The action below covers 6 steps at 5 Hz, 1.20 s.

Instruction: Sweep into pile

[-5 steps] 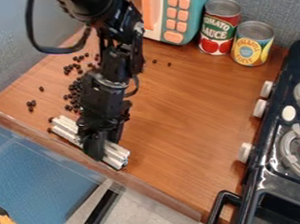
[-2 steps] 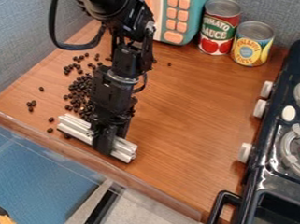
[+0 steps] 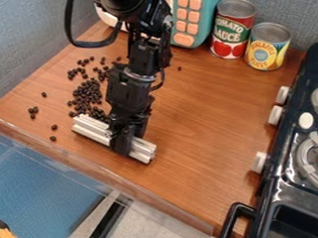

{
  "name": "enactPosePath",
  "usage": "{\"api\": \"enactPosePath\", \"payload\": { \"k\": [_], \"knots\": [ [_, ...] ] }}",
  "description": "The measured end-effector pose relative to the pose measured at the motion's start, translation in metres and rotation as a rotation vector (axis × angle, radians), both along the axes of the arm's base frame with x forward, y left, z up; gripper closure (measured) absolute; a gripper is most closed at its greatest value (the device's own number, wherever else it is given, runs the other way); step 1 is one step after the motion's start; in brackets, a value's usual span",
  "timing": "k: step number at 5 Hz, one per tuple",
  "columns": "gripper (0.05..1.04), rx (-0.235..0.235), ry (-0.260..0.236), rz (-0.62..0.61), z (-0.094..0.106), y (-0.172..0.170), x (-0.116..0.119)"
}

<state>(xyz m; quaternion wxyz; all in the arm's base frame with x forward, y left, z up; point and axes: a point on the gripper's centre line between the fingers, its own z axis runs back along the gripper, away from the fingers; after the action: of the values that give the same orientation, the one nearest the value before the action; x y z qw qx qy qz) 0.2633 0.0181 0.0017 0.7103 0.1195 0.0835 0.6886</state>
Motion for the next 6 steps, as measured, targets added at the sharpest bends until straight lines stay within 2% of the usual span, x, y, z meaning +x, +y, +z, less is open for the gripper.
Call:
{"api": "enactPosePath", "payload": {
  "k": [3,6],
  "knots": [
    [0.702,0.022,-0.039,0.049,0.0,0.005,0.022],
    [0.702,0.027,-0.007,0.1,0.0,0.018,0.043]
  ]
}}
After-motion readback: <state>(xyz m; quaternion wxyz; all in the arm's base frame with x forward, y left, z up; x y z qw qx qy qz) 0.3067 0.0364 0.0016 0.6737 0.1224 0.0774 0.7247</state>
